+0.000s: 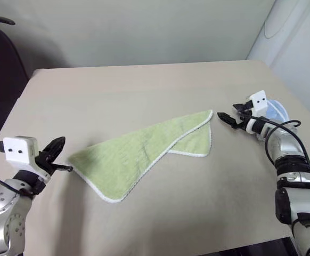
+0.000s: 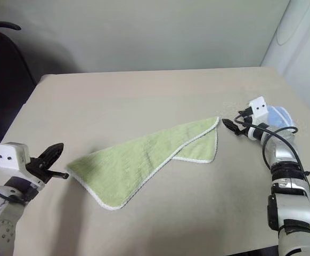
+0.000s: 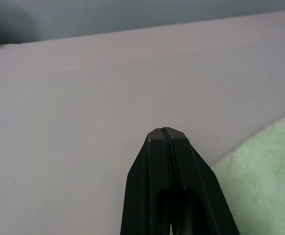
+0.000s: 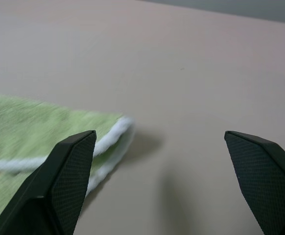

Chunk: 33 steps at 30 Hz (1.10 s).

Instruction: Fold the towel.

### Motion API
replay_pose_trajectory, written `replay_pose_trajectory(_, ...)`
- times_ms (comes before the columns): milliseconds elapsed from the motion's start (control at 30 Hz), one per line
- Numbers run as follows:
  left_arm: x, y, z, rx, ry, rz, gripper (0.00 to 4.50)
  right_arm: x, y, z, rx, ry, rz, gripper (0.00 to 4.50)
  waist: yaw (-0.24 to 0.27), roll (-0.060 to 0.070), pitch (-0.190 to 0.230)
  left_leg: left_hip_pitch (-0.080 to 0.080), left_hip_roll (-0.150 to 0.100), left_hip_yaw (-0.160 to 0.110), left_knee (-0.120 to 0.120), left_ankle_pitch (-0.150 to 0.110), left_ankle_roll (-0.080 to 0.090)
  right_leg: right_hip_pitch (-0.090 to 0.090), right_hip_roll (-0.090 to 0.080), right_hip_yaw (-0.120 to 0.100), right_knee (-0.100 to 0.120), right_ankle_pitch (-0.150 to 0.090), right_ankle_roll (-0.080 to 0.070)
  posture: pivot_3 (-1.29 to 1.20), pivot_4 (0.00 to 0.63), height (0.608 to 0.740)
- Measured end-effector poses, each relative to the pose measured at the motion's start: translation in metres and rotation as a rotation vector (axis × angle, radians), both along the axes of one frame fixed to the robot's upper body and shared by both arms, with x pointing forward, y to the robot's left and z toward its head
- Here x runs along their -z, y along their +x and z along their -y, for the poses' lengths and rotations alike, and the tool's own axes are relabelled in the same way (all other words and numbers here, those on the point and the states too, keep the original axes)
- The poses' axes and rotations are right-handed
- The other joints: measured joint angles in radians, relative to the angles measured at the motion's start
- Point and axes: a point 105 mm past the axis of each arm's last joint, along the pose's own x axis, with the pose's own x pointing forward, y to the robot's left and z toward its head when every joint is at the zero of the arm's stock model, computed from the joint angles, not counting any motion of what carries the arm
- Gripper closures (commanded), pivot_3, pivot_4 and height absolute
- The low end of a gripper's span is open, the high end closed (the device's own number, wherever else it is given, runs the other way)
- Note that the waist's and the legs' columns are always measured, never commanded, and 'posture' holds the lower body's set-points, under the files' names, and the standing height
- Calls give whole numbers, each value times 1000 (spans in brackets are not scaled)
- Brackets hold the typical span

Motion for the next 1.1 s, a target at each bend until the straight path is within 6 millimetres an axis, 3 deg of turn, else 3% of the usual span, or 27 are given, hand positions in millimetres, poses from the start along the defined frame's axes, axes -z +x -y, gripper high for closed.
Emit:
replay_pose_trajectory(200, 1, 2, 12, 89, 6, -20, 4500, 3, -6, 1, -20, 6, -18, 60, -1, 0, 0, 1, 0, 0, 0, 0, 0, 0, 0, 0, 1, 0, 0, 0, 150, 740)
replay_pose_trajectory(500, -1, 11, 16, 104, 22, -13, 4500, -1, -6, -2, -23, 30, 0, 60, -1, 0, 0, 1, 0, 0, 0, 0, 0, 0, 0, 0, 1, 0, 0, 0, 150, 740)
replay_pose_trajectory(867, 15, 16, 35, 143, 21, -49, 4500, 1, -3, -6, -4, 34, 24, 60, -1, 0, 0, 1, 0, 0, 0, 0, 0, 0, 0, 0, 1, 0, 0, 0, 150, 740)
replay_pose_trajectory(1100, 16, 8, 41, 187, 74, -68, 4500, 1, 0, -9, -23, -110, 82, 60, -1, 0, 0, 1, 0, 0, 0, -1, 1, 0, 0, 0, 1, 0, 0, 0, 150, 740)
